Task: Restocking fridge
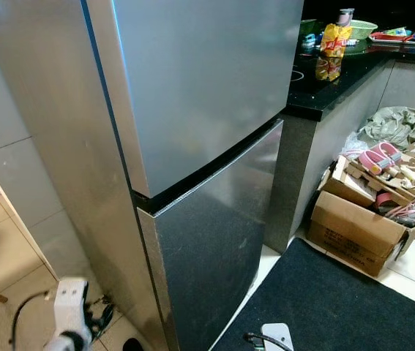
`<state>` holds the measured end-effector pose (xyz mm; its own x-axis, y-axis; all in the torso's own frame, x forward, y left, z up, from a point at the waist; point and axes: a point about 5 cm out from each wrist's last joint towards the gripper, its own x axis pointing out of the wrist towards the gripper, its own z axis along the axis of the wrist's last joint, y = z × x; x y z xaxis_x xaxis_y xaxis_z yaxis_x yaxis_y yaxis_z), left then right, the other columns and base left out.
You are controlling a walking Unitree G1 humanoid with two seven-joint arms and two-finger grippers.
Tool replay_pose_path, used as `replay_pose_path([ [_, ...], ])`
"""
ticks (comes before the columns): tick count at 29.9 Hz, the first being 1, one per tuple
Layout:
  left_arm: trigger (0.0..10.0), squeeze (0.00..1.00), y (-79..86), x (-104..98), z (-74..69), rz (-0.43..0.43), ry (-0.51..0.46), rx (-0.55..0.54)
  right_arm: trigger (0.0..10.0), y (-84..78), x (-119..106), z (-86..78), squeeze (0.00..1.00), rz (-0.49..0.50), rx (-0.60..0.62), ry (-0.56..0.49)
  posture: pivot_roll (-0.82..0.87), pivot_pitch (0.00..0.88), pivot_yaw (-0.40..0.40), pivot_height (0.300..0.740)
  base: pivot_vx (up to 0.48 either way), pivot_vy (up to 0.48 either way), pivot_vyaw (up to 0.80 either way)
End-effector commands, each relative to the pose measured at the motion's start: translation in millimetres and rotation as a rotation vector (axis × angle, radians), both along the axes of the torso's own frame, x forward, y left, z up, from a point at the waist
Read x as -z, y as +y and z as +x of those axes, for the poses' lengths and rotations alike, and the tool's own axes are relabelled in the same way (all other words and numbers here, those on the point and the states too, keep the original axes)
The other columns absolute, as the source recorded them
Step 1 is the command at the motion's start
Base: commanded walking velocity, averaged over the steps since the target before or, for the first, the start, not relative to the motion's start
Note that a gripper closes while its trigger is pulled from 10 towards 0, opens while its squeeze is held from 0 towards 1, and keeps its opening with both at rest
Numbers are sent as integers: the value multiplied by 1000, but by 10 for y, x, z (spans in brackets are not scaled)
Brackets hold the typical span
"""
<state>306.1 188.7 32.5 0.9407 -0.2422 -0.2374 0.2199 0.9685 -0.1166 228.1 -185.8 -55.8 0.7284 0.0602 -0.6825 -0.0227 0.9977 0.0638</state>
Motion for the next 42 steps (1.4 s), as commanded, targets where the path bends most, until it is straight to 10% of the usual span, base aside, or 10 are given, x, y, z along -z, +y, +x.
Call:
replay_pose_path([
  [1, 0, 0, 9, 30, -35, -15, 6, 9, 10000, 8, 27, -34, 0, 1, -6, 22, 7, 91, 63, 740, 0, 0, 0],
  [11, 0, 0, -208, -250, 172, 13, -120, 133, 10000, -51, 27, -49, 0, -10, 6, 19, -2, 92, 63, 740, 0, 0, 0],
  [13, 10000, 0, -286, -290, 211, 15, -126, 170, 10000, -74, 28, -56, 0, -17, 6, 21, -3, 93, 58, 740, 0, 0, 0],
  [42, 10000, 0, -685, -562, 450, 49, -185, 334, 10000, -201, 36, -124, 0, -62, 0, 11, -53, 144, 52, 740, 0, 0, 0],
])
